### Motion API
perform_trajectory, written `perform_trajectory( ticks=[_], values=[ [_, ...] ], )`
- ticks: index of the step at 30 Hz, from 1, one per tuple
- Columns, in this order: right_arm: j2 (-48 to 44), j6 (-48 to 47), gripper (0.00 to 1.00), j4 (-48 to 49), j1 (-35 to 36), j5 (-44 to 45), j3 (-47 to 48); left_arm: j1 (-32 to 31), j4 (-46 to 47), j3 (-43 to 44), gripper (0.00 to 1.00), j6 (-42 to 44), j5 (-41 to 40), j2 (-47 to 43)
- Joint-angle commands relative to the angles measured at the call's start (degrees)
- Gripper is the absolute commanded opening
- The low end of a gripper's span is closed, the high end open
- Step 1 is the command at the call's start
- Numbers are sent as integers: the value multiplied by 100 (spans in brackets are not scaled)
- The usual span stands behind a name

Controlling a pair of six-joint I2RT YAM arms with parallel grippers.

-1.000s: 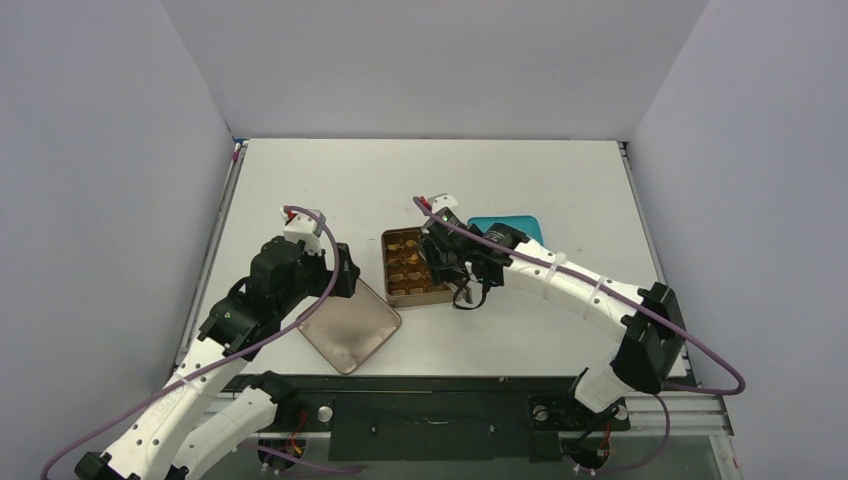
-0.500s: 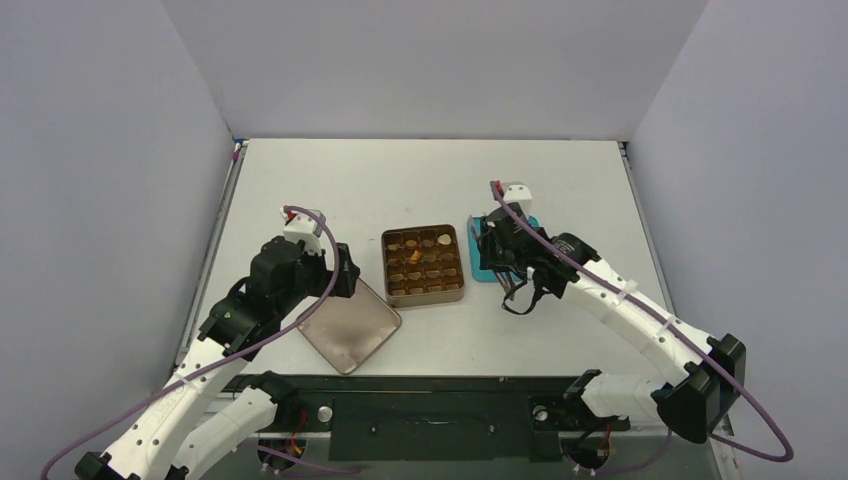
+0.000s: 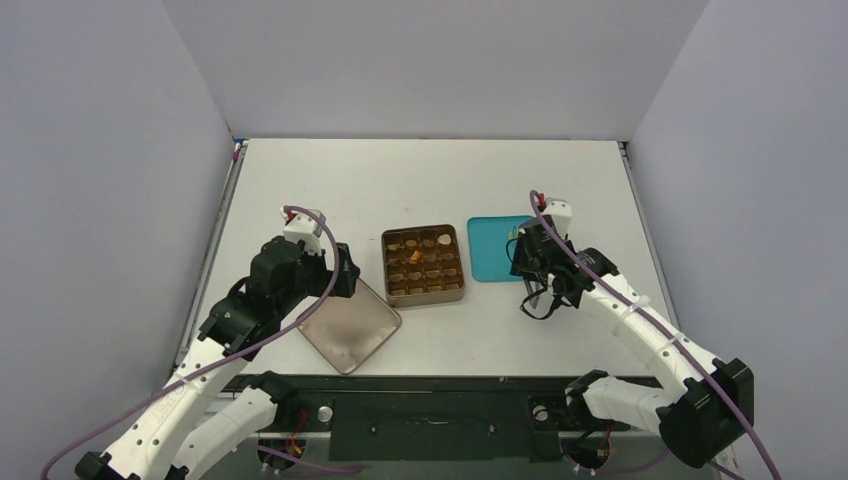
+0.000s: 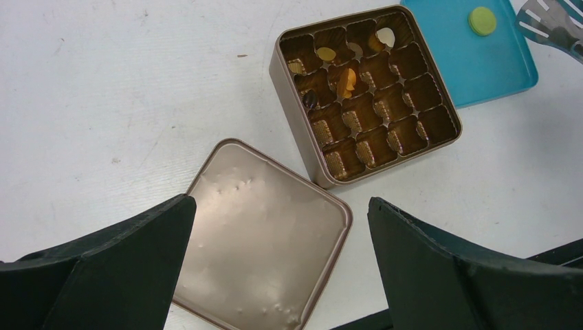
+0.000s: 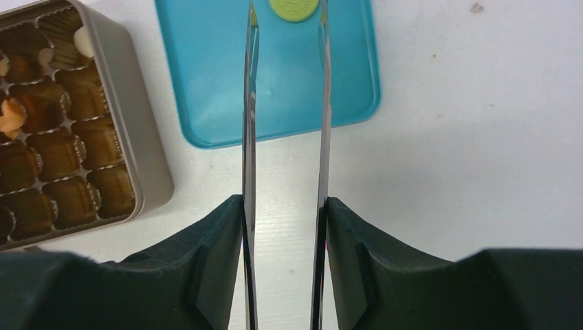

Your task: Pack the cookies

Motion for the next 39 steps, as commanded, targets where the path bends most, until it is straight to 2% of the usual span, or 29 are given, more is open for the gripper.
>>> perform_trajectory(
  ticks=[1,15,39],
  values=[
    [-85,141,43,529,-272,-146,-243,29,124,70,97,-13,5,-54],
    [590,201,46,1211,-578,-440,-471,29,124,65,97,-13,19,-26],
    [1457,9,45,1522,-797,-538,-69,38,134,78,97,-4,32,-7]
  ],
)
